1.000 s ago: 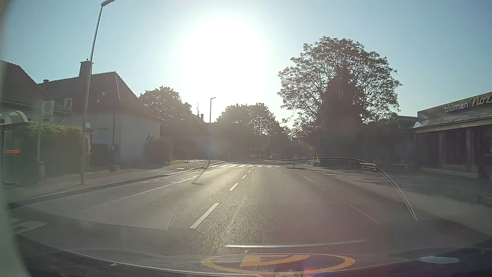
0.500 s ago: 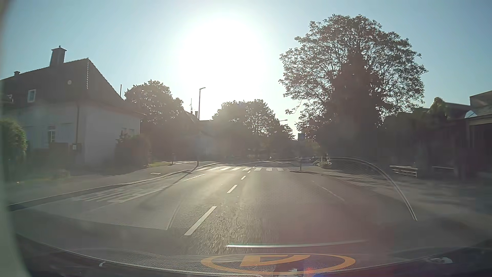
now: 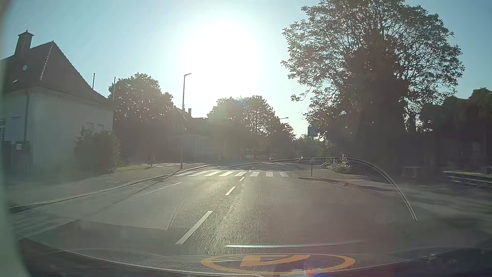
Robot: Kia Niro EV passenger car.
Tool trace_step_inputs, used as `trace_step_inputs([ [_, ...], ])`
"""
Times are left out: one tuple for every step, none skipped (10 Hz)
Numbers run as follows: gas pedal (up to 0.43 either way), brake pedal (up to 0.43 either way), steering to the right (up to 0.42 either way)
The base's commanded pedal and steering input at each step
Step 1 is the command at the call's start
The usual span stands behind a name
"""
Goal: Follow the waypoints while adhering to traffic rules and regulations
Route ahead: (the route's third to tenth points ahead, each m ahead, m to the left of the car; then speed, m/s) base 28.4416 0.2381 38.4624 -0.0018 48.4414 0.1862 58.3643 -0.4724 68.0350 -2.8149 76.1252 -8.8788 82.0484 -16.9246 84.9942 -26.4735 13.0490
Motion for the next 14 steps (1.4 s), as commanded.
trace_step_inputs([
  [0.118,0.000,0.002],
  [0.118,0.000,0.002],
  [0.118,0.000,0.003],
  [0.118,0.000,0.002],
  [0.118,0.000,0.003],
  [0.118,0.000,0.003],
  [0.118,0.000,0.002],
  [0.110,0.000,0.003],
  [0.110,0.000,0.003],
  [0.110,0.000,0.002],
  [0.110,0.000,0.003],
  [0.098,0.000,0.003],
  [0.098,0.000,0.003],
  [0.098,0.000,0.003],
])
